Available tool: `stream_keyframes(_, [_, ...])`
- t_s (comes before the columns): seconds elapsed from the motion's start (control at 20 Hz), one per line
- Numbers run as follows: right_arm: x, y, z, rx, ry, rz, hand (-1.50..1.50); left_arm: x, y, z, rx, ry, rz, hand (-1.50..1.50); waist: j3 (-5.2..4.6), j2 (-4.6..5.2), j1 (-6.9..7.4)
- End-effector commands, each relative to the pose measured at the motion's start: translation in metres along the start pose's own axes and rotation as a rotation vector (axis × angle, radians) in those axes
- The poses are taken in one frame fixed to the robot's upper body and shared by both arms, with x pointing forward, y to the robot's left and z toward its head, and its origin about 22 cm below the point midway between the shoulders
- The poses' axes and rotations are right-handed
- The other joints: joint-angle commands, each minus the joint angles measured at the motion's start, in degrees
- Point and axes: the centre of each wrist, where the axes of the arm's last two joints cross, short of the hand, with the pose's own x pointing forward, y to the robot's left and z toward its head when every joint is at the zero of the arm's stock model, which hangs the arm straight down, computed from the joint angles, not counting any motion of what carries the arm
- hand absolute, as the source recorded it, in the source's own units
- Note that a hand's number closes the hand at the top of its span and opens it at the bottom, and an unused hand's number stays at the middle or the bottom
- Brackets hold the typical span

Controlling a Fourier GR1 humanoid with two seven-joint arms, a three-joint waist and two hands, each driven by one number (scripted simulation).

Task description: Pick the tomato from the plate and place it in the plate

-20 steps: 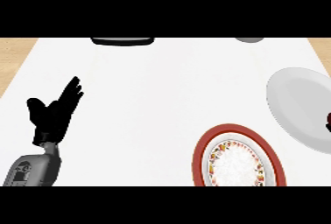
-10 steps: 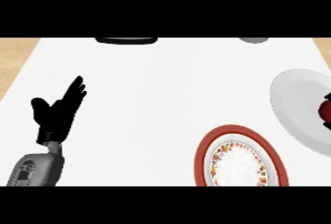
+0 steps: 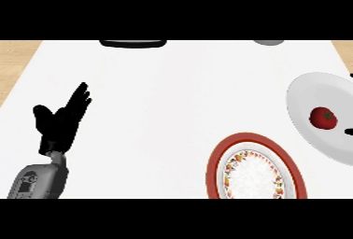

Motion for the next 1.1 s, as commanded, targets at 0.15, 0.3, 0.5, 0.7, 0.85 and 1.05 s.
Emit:
stream_keyframes(0.15, [0.006, -0.014, -0.010, -0.060, -0.248, -0.332, -1.50, 0.009, 0.007, 0.004, 0.017, -0.001, -0.014, 0.00, -0.07, -0.64, -0.96])
stream_keyframes(0.3, [0.008, -0.033, -0.007, -0.042, -0.145, -0.461, -1.50, 0.004, 0.011, 0.002, 0.020, 0.007, 0.003, 0.00, -0.23, -0.78, -1.78])
stream_keyframes(0.5, [-0.001, -0.033, 0.013, 0.055, -0.014, -0.597, -1.50, 0.004, 0.009, 0.003, 0.026, 0.004, -0.006, 0.00, -0.10, -0.41, -1.31])
stream_keyframes(0.7, [0.005, -0.048, 0.006, 0.097, -0.008, -0.646, -1.50, 0.006, 0.004, -0.003, 0.009, -0.012, 0.016, 0.00, -0.03, 0.04, -0.67])
stream_keyframes(0.85, [0.004, -0.049, 0.014, 0.071, -0.051, -0.670, -1.50, -0.003, -0.002, 0.002, -0.004, -0.001, 0.019, 0.00, 0.05, -0.02, -0.76])
stream_keyframes(1.05, [0.003, -0.057, 0.022, 0.036, -0.051, -0.659, -1.50, 0.005, 0.006, -0.002, 0.009, -0.008, 0.007, 0.00, 0.16, 0.25, -0.28])
